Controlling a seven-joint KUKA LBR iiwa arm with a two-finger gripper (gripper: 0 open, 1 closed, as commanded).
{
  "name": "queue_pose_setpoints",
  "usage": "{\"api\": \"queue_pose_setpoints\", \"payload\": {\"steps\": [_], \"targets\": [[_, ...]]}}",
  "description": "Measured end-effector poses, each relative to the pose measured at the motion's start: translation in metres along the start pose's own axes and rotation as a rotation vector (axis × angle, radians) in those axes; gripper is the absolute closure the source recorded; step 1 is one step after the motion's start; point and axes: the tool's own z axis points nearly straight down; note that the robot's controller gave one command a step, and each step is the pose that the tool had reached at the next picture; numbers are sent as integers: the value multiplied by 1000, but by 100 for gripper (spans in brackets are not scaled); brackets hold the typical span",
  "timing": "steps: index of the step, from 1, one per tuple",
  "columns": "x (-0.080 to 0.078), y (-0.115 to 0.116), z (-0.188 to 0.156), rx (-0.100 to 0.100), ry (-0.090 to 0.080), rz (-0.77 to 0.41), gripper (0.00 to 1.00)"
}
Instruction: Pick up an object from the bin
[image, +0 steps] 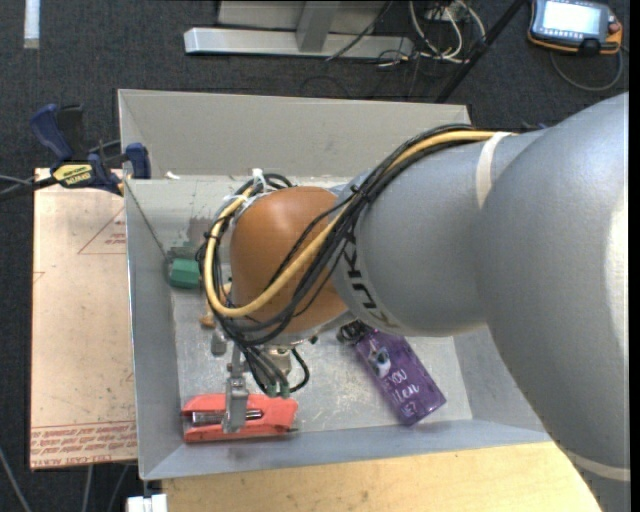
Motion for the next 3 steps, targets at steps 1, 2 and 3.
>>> {"api": "queue_pose_setpoints", "payload": {"steps": [1, 2, 3], "targets": [[-2, -1, -4, -2, -7, 4, 0], [8, -21, 63, -4, -6, 17, 0], [8, -26, 62, -3, -8, 18, 0]]}}
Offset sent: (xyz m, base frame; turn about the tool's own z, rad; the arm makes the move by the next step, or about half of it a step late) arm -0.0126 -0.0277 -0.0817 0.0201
